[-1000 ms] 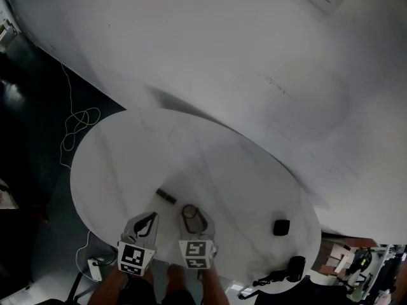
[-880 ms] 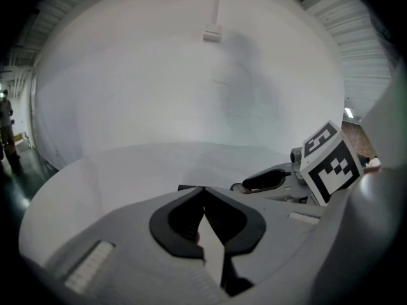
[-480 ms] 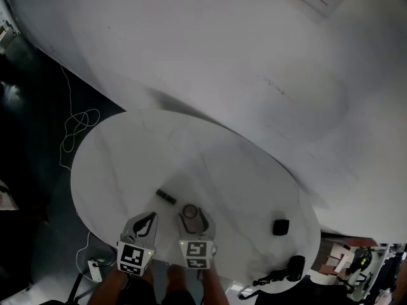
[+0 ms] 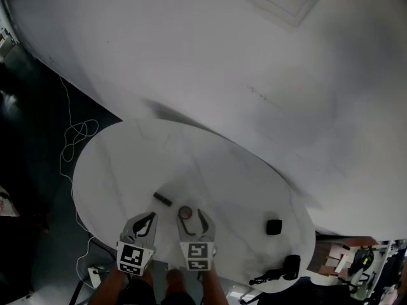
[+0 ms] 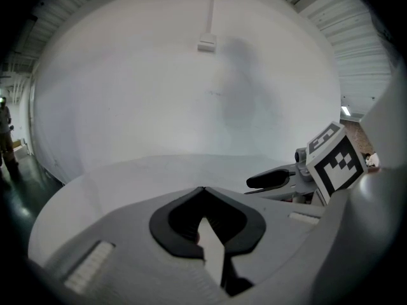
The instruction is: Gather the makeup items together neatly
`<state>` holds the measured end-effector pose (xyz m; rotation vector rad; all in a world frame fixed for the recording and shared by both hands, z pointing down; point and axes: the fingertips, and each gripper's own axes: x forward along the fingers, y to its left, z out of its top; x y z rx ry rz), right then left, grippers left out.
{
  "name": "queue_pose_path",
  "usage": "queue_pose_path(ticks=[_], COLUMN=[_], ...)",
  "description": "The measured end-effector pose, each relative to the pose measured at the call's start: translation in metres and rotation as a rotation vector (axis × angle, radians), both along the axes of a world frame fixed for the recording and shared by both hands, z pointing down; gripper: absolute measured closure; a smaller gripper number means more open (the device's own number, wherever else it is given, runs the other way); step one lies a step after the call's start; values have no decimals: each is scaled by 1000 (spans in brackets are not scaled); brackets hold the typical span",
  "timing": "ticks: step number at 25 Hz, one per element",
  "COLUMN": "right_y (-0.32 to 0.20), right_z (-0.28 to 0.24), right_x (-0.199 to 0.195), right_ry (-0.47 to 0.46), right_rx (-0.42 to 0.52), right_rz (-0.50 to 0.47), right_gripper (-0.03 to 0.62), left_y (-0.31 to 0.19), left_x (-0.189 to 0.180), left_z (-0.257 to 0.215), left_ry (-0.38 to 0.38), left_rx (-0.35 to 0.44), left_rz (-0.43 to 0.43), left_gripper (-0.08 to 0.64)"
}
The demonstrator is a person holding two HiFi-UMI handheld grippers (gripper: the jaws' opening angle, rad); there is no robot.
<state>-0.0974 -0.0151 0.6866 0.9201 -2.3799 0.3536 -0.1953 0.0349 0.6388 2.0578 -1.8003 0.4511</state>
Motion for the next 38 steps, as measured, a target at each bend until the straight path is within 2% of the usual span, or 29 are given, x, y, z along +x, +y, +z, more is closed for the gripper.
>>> queue_pose_path(ticks=[10, 21, 29, 38], right_y=[-21, -35, -25, -10], right_z=[-95, -185, -209, -212], right_x=[47, 146, 210, 246], right_ry=[-78, -89, -81, -91], right_rx=[134, 313, 359, 367], right_rz=[99, 295, 432, 526], right_gripper=[318, 468, 519, 581], left_y=[-31, -60, -66, -66], left_x=[36, 113, 166, 203], left_z=[-79, -157, -175, -183], left_ry=[-19, -22, 3, -4], left_rx=[131, 262, 296, 310], left_rz=[74, 225, 325, 401], left_gripper=[549, 549, 549, 549])
